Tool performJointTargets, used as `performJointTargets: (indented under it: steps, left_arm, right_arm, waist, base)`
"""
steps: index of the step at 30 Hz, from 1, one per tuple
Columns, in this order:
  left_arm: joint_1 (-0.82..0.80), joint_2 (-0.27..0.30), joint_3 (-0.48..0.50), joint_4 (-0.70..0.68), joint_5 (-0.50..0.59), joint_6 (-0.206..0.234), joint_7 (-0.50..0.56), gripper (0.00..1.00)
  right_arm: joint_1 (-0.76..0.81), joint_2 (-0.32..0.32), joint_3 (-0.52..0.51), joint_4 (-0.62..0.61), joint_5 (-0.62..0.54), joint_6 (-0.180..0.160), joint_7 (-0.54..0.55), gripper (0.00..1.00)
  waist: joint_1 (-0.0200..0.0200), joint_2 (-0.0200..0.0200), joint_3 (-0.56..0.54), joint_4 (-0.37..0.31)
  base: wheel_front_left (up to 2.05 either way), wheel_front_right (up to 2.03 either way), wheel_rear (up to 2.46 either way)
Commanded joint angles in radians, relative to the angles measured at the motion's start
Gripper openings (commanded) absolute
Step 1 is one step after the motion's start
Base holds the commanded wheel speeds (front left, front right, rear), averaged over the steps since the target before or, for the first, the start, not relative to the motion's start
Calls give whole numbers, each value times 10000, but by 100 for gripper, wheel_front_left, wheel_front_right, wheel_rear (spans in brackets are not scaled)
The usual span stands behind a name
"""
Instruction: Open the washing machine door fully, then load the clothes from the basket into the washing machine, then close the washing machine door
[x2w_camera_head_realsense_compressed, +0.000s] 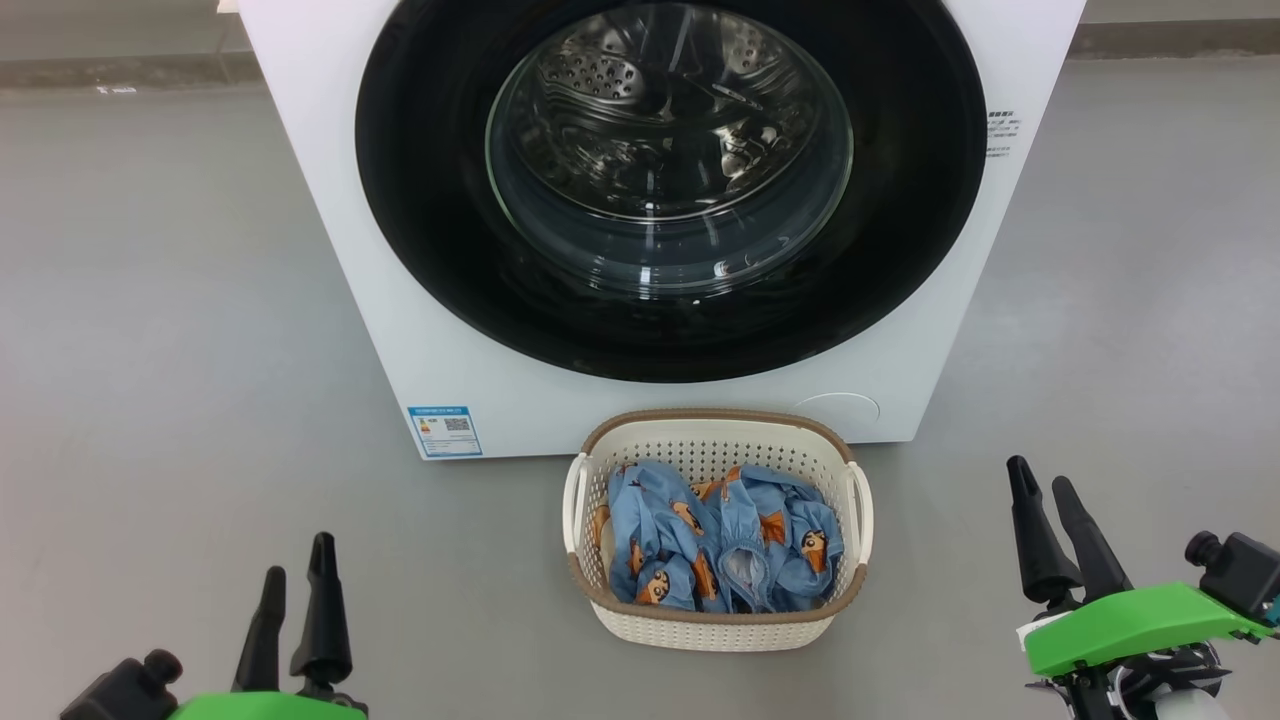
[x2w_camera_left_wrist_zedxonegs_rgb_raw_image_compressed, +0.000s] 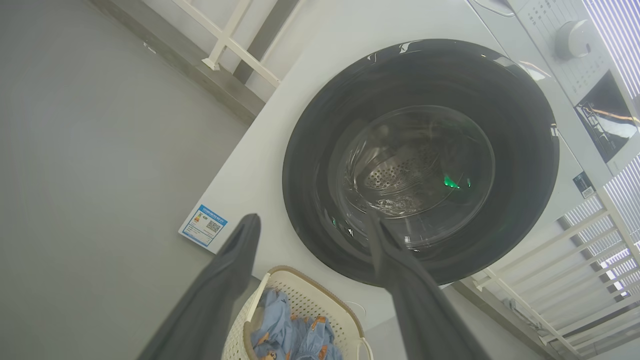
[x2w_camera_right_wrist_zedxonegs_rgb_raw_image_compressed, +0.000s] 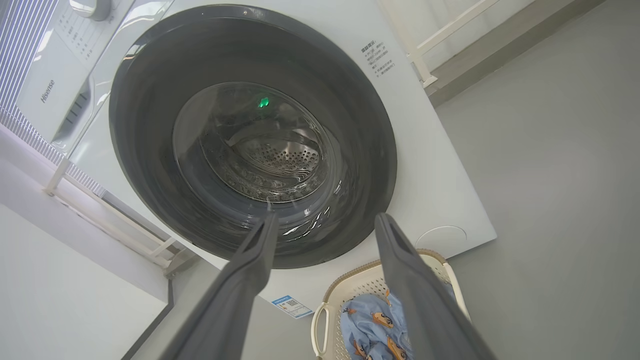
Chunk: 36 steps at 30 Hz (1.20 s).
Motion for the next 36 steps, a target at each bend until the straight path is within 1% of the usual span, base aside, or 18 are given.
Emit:
performJointTargets:
  steps: [1,5,8,9,16,36]
  left_arm:
    - [-515,135,138,-167,403,72,-158,100]
    - [-588,139,58,-23,877,78,-275,100]
    - [-662,143,-3,54,1438,139,-362,100]
    - [-662,143,-3,54,1438,139,-362,100]
    - [-721,159,55,69,2773,332,-568,100]
    - [-886,177,48,227,4961,302,-1155,100]
  right_arm:
    - [-566,-84,84,-233,-412,57,-166,100]
    - [-618,-152,171,-154,-1196,59,-284,100]
    - [-666,-179,212,-128,-1590,60,-372,100]
    - [-666,-179,212,-128,-1590,60,-372,100]
    - [-778,-305,343,-104,-2522,63,-580,100]
    - [-1002,-376,515,202,-4905,73,-1172,100]
  waist:
    - [0,-1,5,2]
    - [0,-1,21,24]
    - [0,-1,22,36]
    - [0,-1,22,36]
    - [0,-1,49,22]
    - [0,-1,59,32]
  base:
    - [0,0,0]
    - [0,0,0]
    - [0,0,0]
    - [0,0,0]
    - [0,0,0]
    - [0,0,0]
